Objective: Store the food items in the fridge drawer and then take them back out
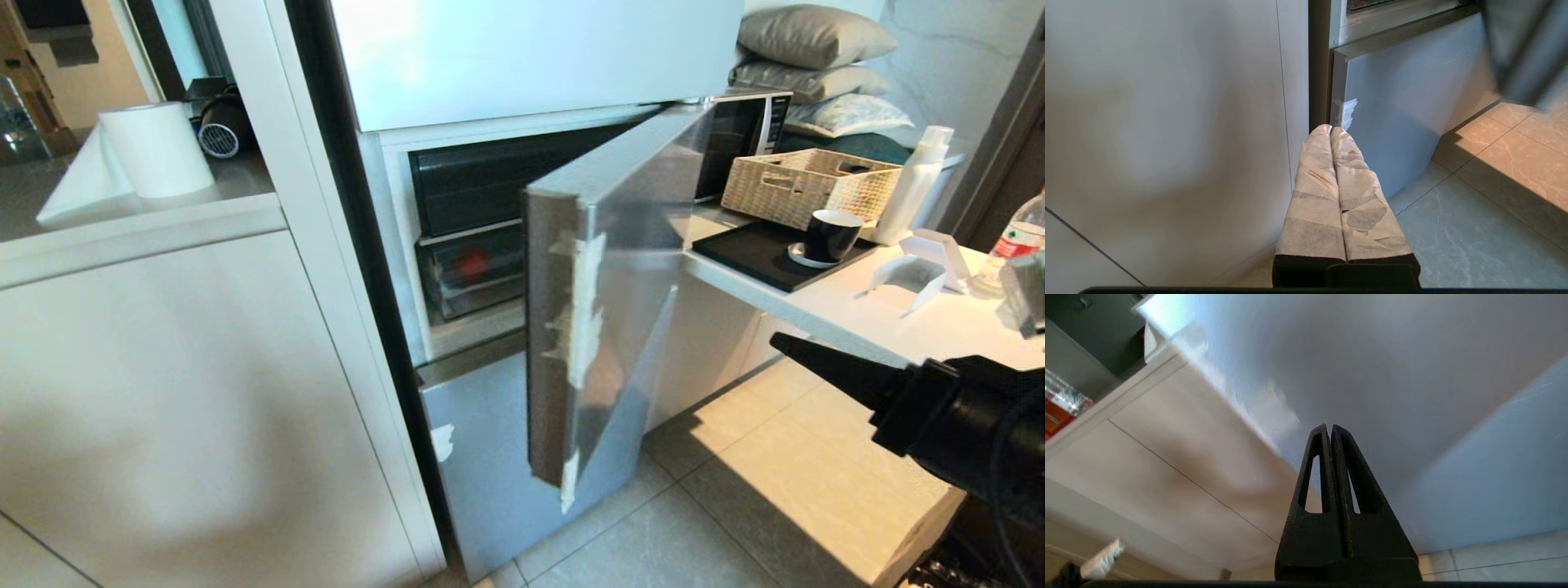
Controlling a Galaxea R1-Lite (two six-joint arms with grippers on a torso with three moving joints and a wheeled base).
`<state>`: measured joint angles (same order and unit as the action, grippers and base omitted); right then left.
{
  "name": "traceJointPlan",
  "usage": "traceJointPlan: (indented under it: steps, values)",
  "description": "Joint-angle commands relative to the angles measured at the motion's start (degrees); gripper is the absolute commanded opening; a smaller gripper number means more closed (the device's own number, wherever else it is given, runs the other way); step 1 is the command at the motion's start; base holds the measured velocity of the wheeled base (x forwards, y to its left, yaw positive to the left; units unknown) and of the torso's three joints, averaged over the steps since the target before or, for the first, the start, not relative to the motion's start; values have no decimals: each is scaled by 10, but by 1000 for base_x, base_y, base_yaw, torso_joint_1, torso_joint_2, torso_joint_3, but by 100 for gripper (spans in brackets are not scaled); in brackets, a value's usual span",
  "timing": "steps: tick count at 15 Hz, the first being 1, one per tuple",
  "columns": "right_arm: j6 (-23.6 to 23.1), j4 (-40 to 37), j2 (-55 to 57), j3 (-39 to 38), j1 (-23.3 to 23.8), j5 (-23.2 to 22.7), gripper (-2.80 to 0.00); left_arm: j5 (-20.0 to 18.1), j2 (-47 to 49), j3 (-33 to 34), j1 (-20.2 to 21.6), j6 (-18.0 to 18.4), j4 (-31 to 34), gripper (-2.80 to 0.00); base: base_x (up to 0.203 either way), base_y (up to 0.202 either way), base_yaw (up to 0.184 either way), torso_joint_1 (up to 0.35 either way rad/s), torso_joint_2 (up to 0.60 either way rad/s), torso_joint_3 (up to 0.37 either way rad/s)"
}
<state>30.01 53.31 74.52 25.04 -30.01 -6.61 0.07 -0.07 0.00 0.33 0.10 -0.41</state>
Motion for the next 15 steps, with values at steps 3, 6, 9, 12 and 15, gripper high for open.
traceJointPlan:
  steps: [3,6,9,12,15]
  values:
    - [23,43,118,60,0,0,-280,0,0,1,0,0,0,-280,0,0,0,0,0,0]
    - [27,52,94,49,-3,-1,-280,0,0,1,0,0,0,-280,0,0,0,0,0,0]
    - [26,52,95,57,-5,-21,-280,0,0,1,0,0,0,-280,0,0,0,0,0,0]
    - [26,53,185,133,-11,-34,-280,0,0,1,0,0,0,-280,0,0,0,0,0,0]
    - [24,53,352,289,-42,-33,-280,0,0,1,0,0,0,-280,0,0,0,0,0,0]
